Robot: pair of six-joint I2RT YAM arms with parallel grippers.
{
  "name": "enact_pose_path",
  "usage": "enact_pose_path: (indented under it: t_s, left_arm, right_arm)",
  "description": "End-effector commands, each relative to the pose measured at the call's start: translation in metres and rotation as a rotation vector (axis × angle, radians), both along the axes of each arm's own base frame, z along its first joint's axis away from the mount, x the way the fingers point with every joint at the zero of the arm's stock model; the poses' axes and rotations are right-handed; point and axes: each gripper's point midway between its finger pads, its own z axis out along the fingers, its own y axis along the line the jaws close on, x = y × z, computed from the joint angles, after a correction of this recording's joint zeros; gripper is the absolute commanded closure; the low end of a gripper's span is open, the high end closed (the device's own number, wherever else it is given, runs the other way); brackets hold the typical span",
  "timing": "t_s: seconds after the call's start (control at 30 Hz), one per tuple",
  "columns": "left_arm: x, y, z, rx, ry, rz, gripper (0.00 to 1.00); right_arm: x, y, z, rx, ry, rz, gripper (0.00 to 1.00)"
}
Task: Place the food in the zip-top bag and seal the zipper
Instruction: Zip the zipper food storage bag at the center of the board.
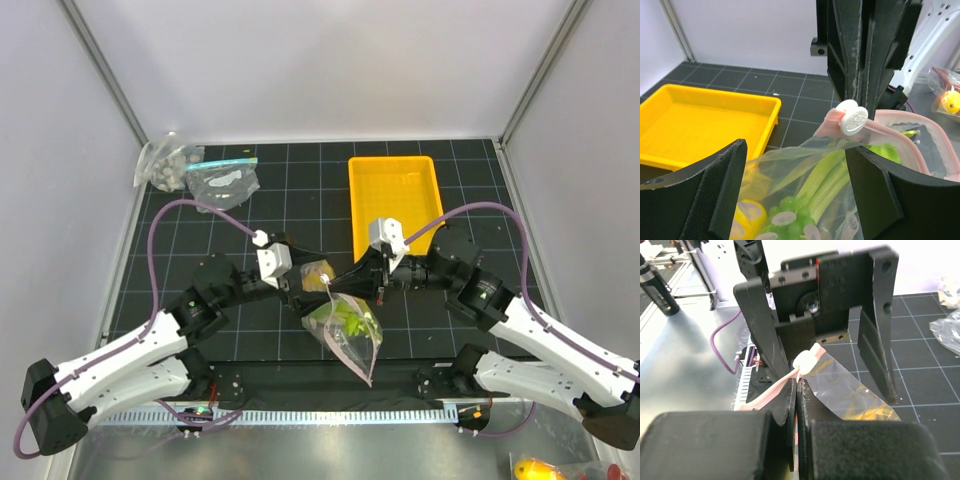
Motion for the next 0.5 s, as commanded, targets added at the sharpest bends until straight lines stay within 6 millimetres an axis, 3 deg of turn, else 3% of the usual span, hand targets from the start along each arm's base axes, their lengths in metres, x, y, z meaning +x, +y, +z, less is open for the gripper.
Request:
enact_pose_path:
  t_s: [0.0, 0.2, 0.47]
  left_arm:
    - [-0.009, 0.009, 0.042, -0.12, -0.103, -0.002, 0.17]
    - [-0.028, 0.007, 0.047, -0.132, -0.126, -0.077, 0.21]
    - [-0.036, -0.009, 0.036, -0.067, -0.087, -0.175, 0.6]
  right_arm:
    - [-0.012, 0.0, 0.027, 0.054, -0.058, 0.066, 0.99]
    - [-0.015, 0.003, 0.021, 0.024, -0.033, 0.1, 0.99]
    - [-0.011, 0.001, 0.023, 0.039, -0.042, 0.066, 0.99]
